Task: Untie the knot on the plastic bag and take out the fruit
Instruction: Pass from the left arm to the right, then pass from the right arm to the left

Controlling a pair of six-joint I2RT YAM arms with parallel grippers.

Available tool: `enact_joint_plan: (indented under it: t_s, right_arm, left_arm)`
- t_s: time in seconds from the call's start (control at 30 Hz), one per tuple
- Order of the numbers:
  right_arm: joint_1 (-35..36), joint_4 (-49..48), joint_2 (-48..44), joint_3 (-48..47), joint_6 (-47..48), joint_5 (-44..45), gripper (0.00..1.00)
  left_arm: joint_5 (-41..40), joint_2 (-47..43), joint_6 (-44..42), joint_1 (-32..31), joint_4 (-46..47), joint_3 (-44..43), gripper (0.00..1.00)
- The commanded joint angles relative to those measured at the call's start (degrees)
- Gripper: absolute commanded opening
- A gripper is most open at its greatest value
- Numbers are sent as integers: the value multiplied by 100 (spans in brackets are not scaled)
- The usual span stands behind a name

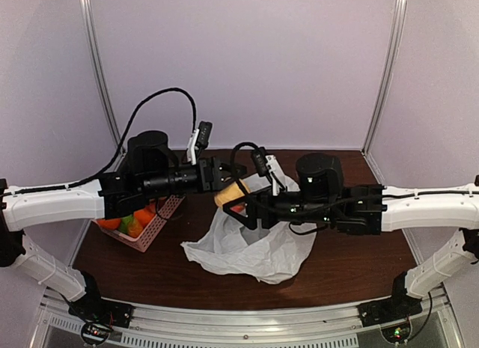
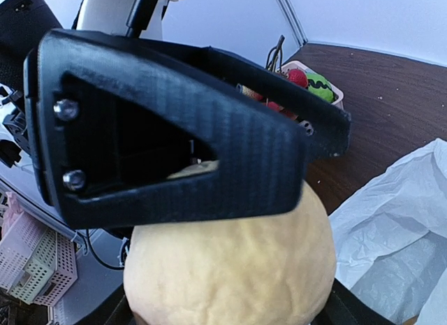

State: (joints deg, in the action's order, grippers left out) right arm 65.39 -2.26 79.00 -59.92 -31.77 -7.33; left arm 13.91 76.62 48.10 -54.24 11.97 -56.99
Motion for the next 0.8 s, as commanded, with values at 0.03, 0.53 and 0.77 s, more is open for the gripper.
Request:
enact_joint_plan:
  t_s: [0.03, 0.53, 0.77]
  right_arm:
    - [-90, -230, -257, 258, -81, 219, 68]
    - [-299, -126, -749, 563, 240, 215, 68]
    - [-287, -118, -658, 511, 312, -40, 68]
  left_arm:
    - [184, -55, 83, 18, 88, 88, 75]
    - [804, -231, 111, 67, -555, 20, 95]
    - [1202, 71, 393, 65, 35, -42, 98]
